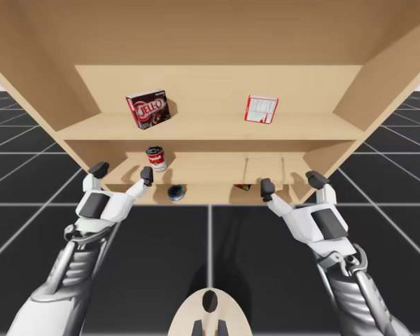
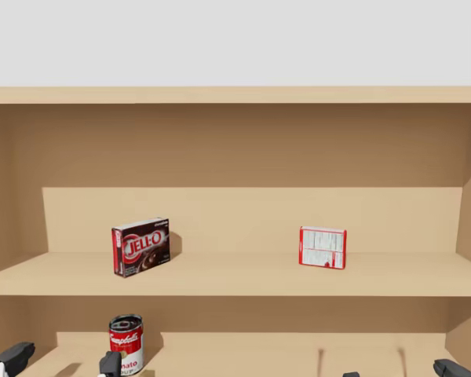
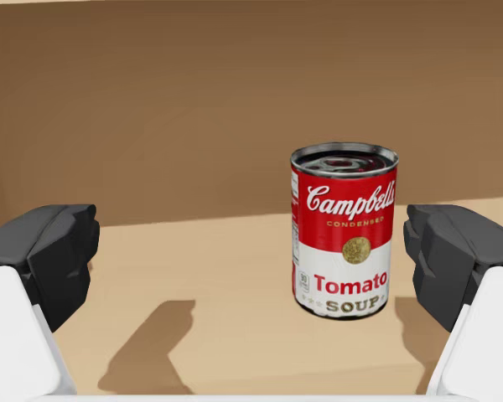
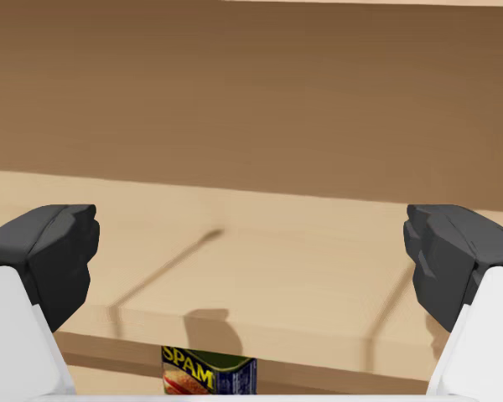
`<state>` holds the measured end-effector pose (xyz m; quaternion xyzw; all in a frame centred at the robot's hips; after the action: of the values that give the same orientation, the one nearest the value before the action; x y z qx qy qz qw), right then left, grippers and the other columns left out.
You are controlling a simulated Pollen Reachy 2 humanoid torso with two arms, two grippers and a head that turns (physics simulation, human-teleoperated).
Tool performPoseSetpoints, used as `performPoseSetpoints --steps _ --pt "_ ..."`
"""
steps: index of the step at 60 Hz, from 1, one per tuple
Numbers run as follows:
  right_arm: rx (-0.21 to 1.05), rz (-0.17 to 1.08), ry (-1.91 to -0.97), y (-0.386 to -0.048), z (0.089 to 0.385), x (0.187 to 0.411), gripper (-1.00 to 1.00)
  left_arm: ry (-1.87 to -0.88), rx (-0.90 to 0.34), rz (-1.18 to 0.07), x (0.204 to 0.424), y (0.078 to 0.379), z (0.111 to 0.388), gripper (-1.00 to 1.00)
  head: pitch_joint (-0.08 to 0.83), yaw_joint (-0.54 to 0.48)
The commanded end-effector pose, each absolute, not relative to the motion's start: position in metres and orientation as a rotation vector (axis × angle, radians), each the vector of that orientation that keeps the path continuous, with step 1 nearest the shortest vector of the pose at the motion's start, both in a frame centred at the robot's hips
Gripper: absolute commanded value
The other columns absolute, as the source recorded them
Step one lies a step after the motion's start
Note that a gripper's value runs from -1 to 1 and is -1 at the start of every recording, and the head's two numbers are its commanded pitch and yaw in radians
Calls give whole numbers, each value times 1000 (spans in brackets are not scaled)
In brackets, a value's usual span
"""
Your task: Find the potted meat can on the shelf and bring it to me.
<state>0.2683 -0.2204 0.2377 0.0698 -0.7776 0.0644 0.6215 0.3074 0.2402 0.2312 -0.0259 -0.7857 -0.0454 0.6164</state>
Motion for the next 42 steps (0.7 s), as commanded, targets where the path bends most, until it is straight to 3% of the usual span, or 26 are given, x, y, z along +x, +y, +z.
performPoseSetpoints --steps 1,10,42 --pt "161 132 -1775 -217 236 267 -1000 -1808 -63 -101 307 239 231 -1000 7 7" --pt "189 160 -1772 -216 237 266 -1000 -1810 -64 -100 307 239 231 -1000 40 5" --pt "178 158 -1750 -214 231 271 -1000 -1845 -71 -107 304 241 234 -1000 392 -38"
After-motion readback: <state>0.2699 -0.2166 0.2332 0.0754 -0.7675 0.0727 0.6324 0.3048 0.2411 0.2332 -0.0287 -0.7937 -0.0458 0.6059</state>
